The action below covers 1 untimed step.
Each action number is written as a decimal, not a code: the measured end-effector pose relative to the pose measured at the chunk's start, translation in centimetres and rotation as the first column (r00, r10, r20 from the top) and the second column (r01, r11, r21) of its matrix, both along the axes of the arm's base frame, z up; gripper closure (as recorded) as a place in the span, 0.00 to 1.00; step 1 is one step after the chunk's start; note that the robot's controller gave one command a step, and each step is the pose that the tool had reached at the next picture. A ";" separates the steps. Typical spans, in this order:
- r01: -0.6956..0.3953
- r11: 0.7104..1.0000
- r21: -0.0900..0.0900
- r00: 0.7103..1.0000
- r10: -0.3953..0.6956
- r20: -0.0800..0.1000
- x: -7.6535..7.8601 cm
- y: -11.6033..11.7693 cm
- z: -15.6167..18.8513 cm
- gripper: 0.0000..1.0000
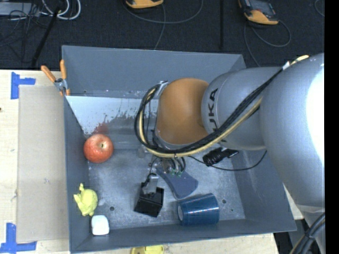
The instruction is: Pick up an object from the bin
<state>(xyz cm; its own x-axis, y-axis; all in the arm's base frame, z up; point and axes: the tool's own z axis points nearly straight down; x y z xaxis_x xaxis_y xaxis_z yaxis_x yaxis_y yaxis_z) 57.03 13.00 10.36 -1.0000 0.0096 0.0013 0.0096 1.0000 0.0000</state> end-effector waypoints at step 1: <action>-0.045 0.999 0.000 0.999 0.045 -0.001 -1.4 -1.2 -1.3 0.00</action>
Offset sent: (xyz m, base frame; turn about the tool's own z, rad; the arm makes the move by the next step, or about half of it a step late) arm -0.0308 -0.0303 -0.0336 -0.0597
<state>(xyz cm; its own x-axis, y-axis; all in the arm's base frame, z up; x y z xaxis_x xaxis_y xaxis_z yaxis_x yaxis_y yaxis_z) 55.61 11.77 9.04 -0.9994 -0.0350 0.0022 -0.0350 0.9994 0.0003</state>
